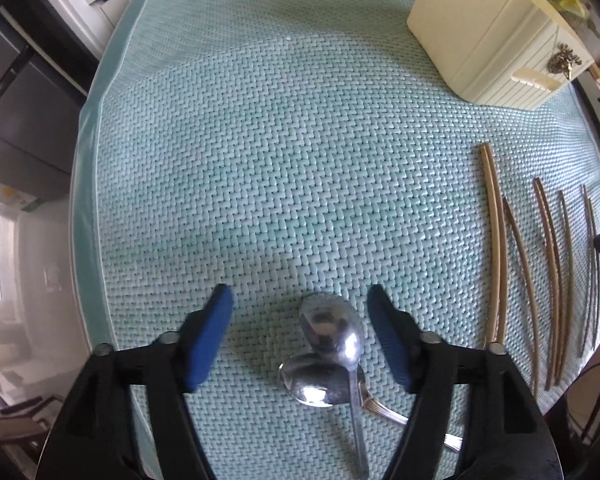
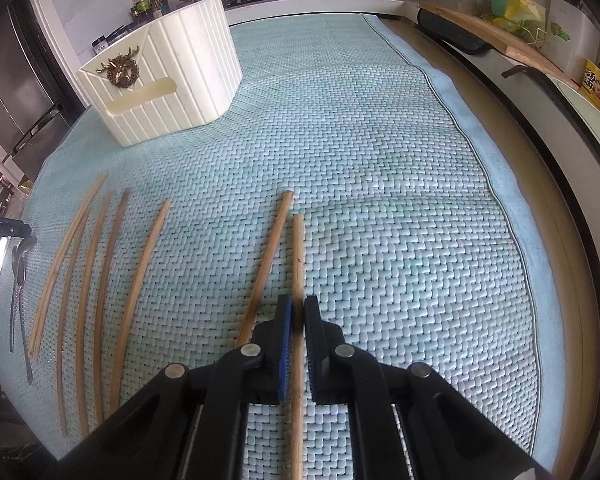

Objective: Organize utensils
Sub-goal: 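Grasp a steel spoon with the left tool while the right tool holds the chopstick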

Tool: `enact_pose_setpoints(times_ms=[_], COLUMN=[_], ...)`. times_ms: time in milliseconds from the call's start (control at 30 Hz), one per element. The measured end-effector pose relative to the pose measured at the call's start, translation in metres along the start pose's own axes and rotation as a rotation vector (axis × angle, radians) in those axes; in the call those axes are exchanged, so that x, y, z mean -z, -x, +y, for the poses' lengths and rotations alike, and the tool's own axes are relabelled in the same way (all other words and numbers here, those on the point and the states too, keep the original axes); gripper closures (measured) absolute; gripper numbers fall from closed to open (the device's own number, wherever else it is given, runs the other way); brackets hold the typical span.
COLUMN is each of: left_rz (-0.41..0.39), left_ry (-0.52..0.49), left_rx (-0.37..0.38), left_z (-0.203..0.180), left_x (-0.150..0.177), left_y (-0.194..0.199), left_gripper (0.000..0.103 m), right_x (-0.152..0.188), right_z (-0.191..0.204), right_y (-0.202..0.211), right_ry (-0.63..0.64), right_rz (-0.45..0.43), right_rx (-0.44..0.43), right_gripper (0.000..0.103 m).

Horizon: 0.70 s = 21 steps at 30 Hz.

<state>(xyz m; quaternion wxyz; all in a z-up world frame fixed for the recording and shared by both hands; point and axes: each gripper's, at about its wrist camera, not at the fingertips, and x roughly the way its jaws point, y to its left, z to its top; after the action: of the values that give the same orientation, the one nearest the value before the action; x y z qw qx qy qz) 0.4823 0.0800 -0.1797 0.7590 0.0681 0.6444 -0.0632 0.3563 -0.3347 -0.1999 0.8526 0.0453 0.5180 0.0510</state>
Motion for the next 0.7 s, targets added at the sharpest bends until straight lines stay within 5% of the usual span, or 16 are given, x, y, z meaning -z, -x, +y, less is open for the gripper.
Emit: enact_pose_setpoints(times_ms=[133, 233, 267, 367, 700], left_rz=[0.048, 0.104, 0.091, 0.084, -0.058], left_ry=[-0.036, -0.038, -0.041, -0.053, 0.02], left_rx=[-0.006, 0.028, 0.024, 0.034, 0.119], left_z=[-0.007, -0.013, -0.014, -0.021, -0.032], left_x=[-0.001, -0.008, -0.01, -0.019, -0.036], left_y=[-0.005, -0.018, -0.017, -0.012, 0.036], left_gripper=[0.026, 0.048, 0.046, 0.065, 0.067], right_x=[0.005, 0.006, 0.007, 0.009, 0.012], right_z=[0.004, 0.004, 0.006, 0.008, -0.014], right_y=[0.001, 0.003, 0.006, 0.008, 0.019], right_ry=[0.005, -0.002, -0.003, -0.005, -0.011], right_rz=[-0.002, -0.004, -0.005, -0.007, -0.014], right_rx=[-0.003, -0.007, -0.007, -0.001, 0.009], right_gripper=[0.096, 0.096, 0.096, 0.096, 0.096])
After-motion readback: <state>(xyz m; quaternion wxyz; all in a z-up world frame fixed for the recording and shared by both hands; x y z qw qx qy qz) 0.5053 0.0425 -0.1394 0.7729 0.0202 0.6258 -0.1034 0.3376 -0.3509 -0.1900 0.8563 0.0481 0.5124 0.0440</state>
